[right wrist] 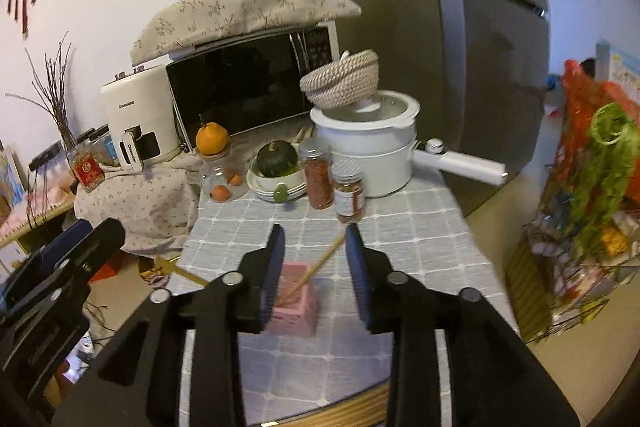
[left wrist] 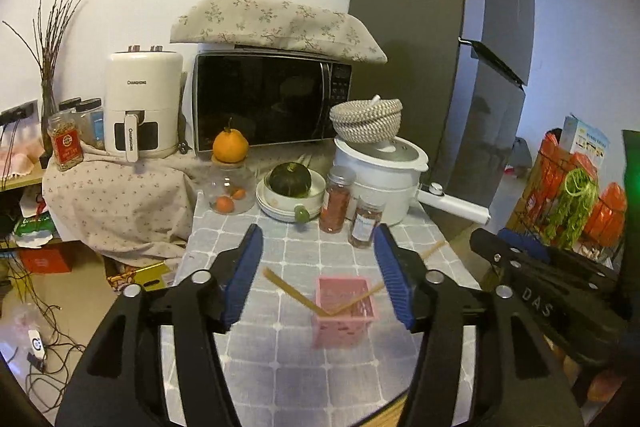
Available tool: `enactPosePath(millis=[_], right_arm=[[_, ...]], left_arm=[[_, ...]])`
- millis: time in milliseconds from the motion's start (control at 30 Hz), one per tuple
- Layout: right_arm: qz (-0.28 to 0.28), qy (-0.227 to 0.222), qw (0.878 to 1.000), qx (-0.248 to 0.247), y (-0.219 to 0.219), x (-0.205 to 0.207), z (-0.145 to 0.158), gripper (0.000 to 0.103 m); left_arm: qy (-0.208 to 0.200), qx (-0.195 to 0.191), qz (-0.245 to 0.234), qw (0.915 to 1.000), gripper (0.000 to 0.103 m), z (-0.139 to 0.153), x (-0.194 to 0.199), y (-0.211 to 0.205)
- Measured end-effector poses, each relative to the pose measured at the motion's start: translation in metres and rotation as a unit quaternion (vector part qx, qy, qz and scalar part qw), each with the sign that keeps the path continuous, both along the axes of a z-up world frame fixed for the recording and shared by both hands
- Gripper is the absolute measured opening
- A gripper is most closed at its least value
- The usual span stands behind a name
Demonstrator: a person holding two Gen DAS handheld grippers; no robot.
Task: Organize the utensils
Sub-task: 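Move the left tool back down to the chopstick pile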
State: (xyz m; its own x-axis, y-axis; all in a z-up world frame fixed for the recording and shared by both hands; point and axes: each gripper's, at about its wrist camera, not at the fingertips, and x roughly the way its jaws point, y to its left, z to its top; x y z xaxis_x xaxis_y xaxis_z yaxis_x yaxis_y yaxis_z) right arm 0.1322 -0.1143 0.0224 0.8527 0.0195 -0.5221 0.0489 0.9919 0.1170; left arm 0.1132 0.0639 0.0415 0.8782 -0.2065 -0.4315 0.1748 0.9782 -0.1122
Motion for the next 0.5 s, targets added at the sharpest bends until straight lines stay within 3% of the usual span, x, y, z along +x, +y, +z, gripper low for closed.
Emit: enactPosePath(millis=[200, 267, 433, 500], right_arm=[[-0.025, -0.008, 1.0, -0.005, -0.011, -0.037, -0.009, 0.055], [-0.04, -0.016, 0.999, -0.011, -0.014, -0.05, -0.012, 0.067], [-0.069, -0.013, 0.998, 0.005, -0.029, -0.067, -0.022, 0.083], [-0.089, -0.012, 0.996, 0.016, -0.04, -0.074, -0.028, 0.092]], left_arm=[[0.011, 0.0, 0.009, 0.9999, 0.074, -0.013, -0.022, -0.006], [0.018, -0.001, 0.007, 0.9998, 0.076, -0.018, -0.026, -0.009], [0.029, -0.004, 0.002, 0.9996, 0.085, -0.028, -0.037, -0.015], [0.029, -0.007, 0.004, 0.9995, 0.095, -0.032, -0.041, -0.017]])
